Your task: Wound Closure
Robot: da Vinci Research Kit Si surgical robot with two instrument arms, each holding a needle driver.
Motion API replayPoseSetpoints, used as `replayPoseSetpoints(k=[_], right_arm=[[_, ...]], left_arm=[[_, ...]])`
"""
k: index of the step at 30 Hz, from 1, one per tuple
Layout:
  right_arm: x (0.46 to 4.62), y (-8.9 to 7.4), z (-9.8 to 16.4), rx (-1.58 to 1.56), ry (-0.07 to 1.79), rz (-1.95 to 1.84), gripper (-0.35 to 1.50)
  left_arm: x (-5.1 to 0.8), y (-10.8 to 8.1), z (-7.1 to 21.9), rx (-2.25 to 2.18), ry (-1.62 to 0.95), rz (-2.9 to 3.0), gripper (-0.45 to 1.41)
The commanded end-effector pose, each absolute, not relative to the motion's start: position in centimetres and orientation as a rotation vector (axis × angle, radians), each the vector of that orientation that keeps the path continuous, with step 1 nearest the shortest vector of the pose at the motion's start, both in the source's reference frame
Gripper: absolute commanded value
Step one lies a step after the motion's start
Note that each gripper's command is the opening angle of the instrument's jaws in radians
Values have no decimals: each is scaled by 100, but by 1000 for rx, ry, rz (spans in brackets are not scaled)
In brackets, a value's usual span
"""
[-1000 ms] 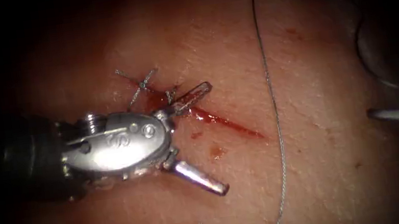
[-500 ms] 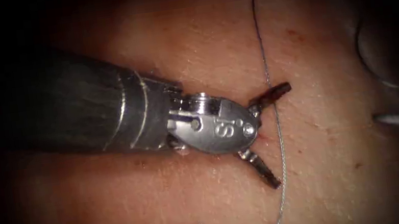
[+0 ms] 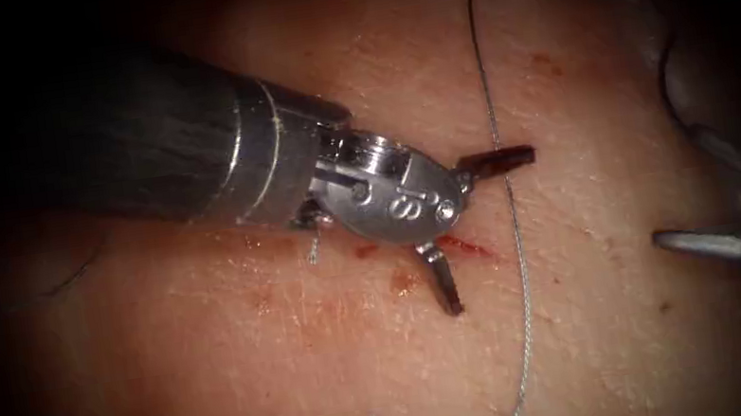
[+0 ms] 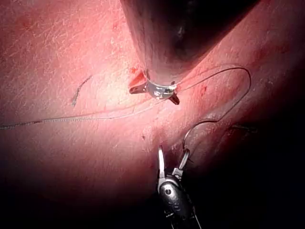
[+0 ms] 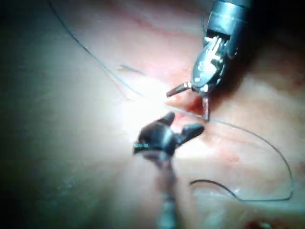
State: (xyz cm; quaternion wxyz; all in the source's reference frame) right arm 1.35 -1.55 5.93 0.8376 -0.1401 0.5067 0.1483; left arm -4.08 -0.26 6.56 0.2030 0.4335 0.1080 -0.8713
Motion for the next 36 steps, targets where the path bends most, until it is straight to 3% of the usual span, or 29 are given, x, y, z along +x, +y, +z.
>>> replayPoseSetpoints(k=[1, 7, 8, 9, 12, 13, 20, 28, 36], right_arm=[[144, -163, 598, -292, 1076, 312, 116], [148, -166, 600, -290, 1081, 314, 116], [148, -166, 600, -290, 1081, 314, 116], [148, -166, 600, -287, 1082, 319, 116], [148, -166, 600, -283, 1083, 324, 116], [148, -166, 600, -281, 1081, 323, 118], [148, -167, 600, -277, 1089, 334, 118], [150, -166, 600, -279, 1092, 343, 118], [151, -168, 600, -279, 1093, 343, 118]], left_arm=[[-416, -25, 664, 1207, 285, -2429, 106], [-432, -9, 676, 1183, 225, -2411, 89], [-435, -7, 677, 1182, 224, -2413, 79], [-437, -7, 678, 1182, 223, -2414, 59], [-440, -9, 679, 1175, 201, -2390, -32], [-441, -11, 679, 1171, 203, -2390, -45], [-421, -12, 672, 1194, 118, -2400, -45], [-359, -8, 645, 1158, 71, -2424, -45], [-258, -14, 600, 1173, 9, -2466, -45]])
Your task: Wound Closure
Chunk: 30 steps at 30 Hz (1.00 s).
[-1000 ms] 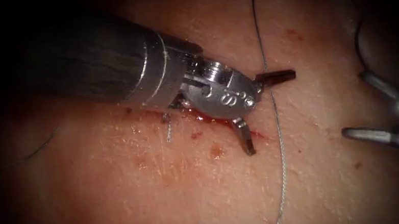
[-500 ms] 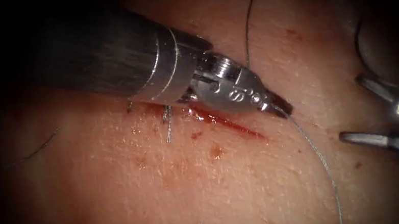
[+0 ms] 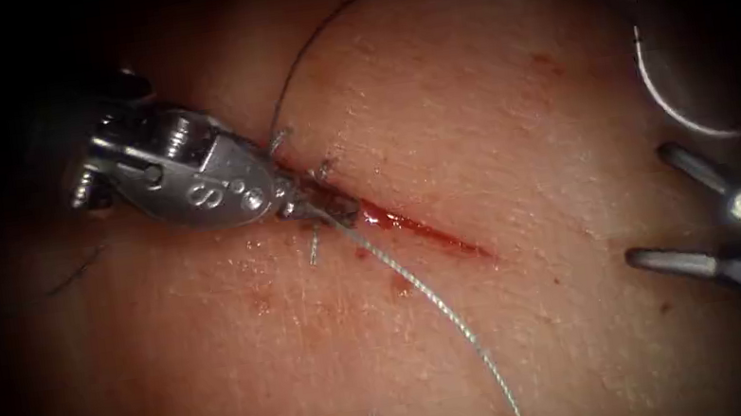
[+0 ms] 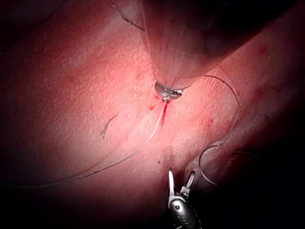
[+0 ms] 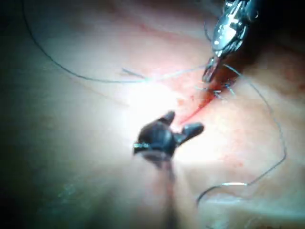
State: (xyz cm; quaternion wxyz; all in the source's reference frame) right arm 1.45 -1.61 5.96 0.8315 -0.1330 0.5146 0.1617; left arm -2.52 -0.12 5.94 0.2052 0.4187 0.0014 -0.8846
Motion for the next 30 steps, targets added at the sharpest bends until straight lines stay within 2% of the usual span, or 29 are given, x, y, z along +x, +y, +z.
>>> replayPoseSetpoints(k=[1, 9, 17, 24, 28, 29, 30], right_arm=[[151, -168, 600, -279, 1092, 343, 118], [151, -168, 600, -279, 1092, 343, 118], [152, -168, 600, -279, 1092, 343, 118], [156, -170, 600, -282, 1095, 343, 118], [156, -171, 600, -282, 1096, 343, 118], [156, -171, 600, -282, 1096, 343, 118], [156, -171, 600, -282, 1095, 343, 118]], left_arm=[[-244, -13, 594, 1171, 4, -2476, -45], [-131, -26, 534, 1217, -17, -2506, -45], [-58, -59, 471, 1203, -63, -2531, -45], [-9, -20, 456, 1245, -143, -2612, -45], [-4, -9, 461, 1252, -161, -2631, -45], [-6, -8, 464, 1251, -159, -2641, -18], [-8, -8, 466, 1269, -135, -2663, 22]])
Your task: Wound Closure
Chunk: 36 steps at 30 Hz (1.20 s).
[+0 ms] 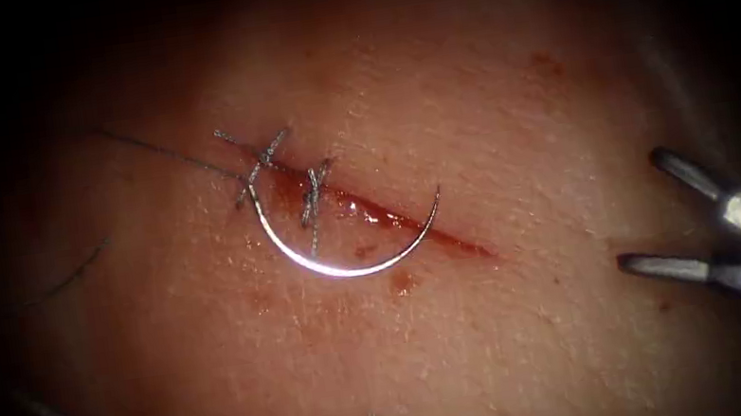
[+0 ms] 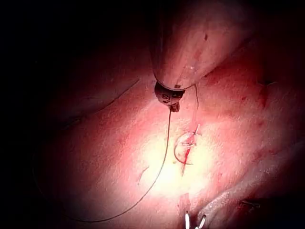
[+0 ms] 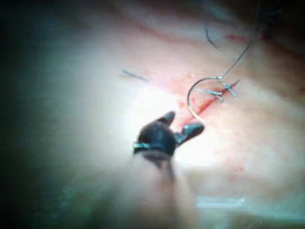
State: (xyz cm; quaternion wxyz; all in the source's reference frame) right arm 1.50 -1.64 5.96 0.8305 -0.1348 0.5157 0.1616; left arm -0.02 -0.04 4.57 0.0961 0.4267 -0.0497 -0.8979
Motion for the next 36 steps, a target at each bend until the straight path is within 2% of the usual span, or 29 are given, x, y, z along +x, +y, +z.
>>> replayPoseSetpoints(k=[1, 2, 3, 5, 9, 12, 29, 32, 36], right_arm=[[156, -171, 600, -283, 1096, 343, 118], [156, -171, 600, -283, 1096, 343, 118], [156, -172, 601, -281, 1094, 342, 118], [156, -172, 601, -281, 1094, 341, 118], [156, -173, 601, -280, 1092, 340, 120], [155, -173, 601, -278, 1090, 338, 120], [159, -174, 603, -272, 1092, 332, 120], [162, -174, 603, -269, 1093, 329, 120], [167, -176, 605, -265, 1093, 325, 120]], left_arm=[[-11, -8, 468, 1289, -114, -2688, 49], [-17, -7, 468, 1342, -73, -2734, 91], [-22, -7, 468, 1393, -47, -2771, 110], [-31, -7, 468, 1529, -4, -2808, 118], [-48, -6, 460, 1855, 210, -2729, 121], [-51, 5, 450, 2029, 275, -2695, 121], [-69, 30, 384, 2549, 754, -2381, 121], [-90, 37, 377, 2596, 785, -2360, 118], [-138, 43, 385, 2624, 697, -2467, 118]])
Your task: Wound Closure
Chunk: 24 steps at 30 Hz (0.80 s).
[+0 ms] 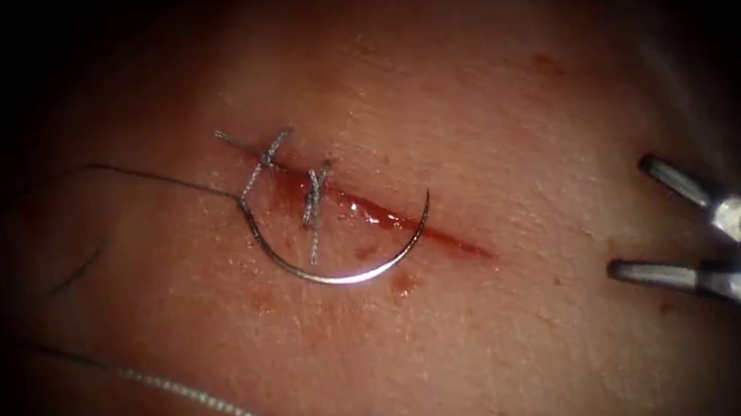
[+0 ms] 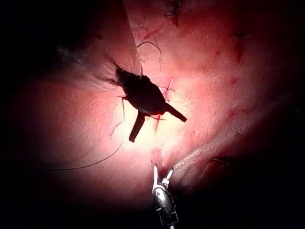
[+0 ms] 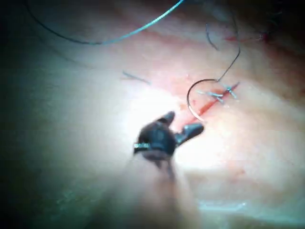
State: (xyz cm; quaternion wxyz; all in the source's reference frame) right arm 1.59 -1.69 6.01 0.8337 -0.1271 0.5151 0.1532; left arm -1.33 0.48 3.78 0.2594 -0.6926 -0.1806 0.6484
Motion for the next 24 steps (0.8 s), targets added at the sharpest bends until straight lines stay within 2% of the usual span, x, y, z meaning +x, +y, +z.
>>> replayPoseSetpoints(k=[1, 8, 12, 18, 24], right_arm=[[168, -177, 606, -262, 1093, 322, 120], [167, -178, 606, -259, 1090, 318, 120], [168, -179, 607, -259, 1090, 317, 120], [169, -179, 607, -258, 1088, 316, 120], [169, -180, 607, -258, 1088, 316, 120]], left_arm=[[-152, 43, 388, -1847, -481, 1754, 116], [-255, 19, 424, -1751, -391, 1819, 98], [-298, -4, 450, -1684, -384, 1923, 96], [-330, -32, 488, -1615, -374, 2026, 89], [-339, -44, 523, -1397, -301, 2230, 83]])
